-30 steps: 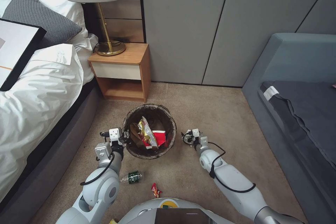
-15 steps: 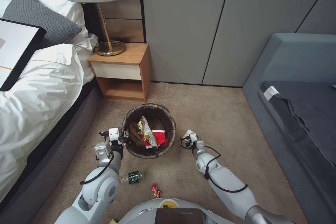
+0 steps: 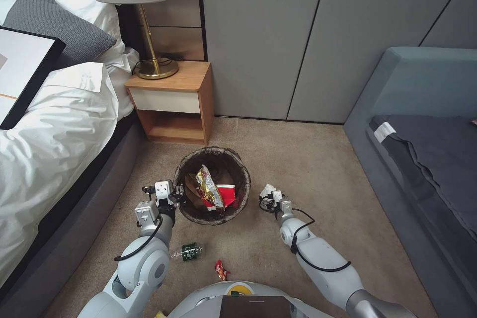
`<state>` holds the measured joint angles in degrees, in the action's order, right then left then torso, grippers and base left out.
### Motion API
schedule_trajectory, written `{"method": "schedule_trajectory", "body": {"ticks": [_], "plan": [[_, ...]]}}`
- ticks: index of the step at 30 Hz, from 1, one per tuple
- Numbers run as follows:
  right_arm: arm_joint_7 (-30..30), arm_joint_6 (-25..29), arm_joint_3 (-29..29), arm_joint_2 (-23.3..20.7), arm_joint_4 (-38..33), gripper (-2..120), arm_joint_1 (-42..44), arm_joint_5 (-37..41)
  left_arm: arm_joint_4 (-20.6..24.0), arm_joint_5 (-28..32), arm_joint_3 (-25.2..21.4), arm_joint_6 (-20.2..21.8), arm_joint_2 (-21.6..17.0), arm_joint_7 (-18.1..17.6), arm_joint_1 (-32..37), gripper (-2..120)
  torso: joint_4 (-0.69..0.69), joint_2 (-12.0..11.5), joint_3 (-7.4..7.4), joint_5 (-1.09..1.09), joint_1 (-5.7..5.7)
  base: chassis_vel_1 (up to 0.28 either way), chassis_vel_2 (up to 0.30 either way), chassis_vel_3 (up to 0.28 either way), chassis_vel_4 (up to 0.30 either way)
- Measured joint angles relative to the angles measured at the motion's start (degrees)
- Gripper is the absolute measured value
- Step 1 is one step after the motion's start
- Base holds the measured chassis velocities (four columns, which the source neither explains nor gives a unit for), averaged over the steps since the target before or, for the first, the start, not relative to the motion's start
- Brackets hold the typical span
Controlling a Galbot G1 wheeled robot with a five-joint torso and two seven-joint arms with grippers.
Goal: Pick up the trash bin, then pick up the garbage from the floor and place it into the trash bin.
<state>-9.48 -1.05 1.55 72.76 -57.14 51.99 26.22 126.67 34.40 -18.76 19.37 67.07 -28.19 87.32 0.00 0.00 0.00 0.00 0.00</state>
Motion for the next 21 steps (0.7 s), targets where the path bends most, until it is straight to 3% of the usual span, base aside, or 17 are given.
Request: {"method": "schedule_trajectory", "body": {"ticks": [21], "plan": [[0.24, 0.62, -0.20, 2.06, 3.98, 100, -1.43, -1.23, 0.20, 0.47, -0.25, -0.08, -0.55, -0.12, -0.19, 4, 0.00, 0.00, 0.00, 0.00, 0.00, 0.000, 0.000, 0.000, 0.000]]}}
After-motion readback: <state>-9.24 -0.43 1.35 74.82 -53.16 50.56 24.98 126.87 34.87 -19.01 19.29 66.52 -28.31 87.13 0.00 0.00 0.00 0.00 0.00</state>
